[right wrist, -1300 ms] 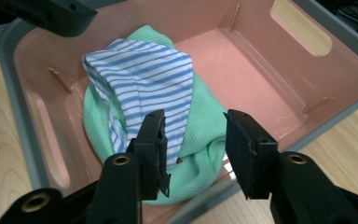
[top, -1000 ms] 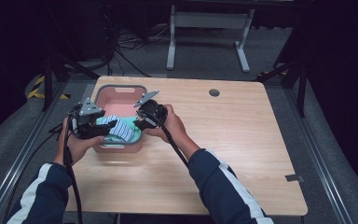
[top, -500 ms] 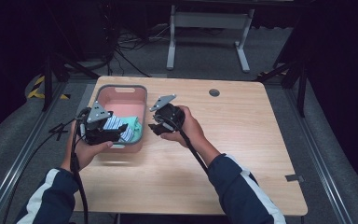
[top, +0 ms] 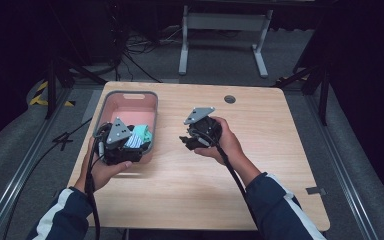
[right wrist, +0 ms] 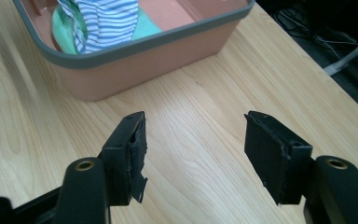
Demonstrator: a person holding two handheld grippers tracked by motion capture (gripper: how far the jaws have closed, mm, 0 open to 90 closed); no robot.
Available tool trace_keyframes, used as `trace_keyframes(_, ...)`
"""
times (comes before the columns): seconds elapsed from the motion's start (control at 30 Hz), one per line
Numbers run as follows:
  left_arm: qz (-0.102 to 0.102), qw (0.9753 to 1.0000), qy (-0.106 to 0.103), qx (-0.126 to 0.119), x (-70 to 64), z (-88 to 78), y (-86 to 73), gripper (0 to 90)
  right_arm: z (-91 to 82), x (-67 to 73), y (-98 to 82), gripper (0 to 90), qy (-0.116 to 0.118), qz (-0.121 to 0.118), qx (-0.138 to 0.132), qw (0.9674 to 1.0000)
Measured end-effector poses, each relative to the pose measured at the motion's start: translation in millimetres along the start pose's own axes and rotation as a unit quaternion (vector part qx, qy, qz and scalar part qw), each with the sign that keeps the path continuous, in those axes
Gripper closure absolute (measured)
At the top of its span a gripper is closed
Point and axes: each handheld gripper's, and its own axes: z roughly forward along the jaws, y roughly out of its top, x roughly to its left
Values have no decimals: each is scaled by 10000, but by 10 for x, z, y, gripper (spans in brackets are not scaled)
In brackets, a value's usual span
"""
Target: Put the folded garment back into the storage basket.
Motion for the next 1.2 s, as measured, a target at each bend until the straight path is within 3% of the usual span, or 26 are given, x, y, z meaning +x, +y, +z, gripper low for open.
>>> trace_keyframes(0.27, 148, 9996, -236, -51, -203, 81, -1, 270, -169, -50, -208, 352, -216, 62, 45, 9997)
trace_keyframes(0.37, 345, 9989, -319, 41, -264, 132, -25, 252, -234, -54, -298, 344, -232, 39, 82, 9997)
trace_keyframes(0.67, 607, 9970, -403, 254, -480, 299, -114, 227, -358, -69, -548, 333, -335, 6, 151, 9993)
trace_keyframes(0.8, 756, 9955, -462, 324, -542, 344, -145, 202, -394, -63, -667, 329, -363, -12, 223, 9991)
trace_keyframes(1.0, 762, 9945, -581, 421, -609, 402, -194, 199, -431, -60, -843, 320, -422, -10, 315, 9986)
trace_keyframes(1.2, 929, 9917, -695, 545, -678, 477, -269, 198, -501, -99, -1050, 324, -546, 138, 343, 9978)
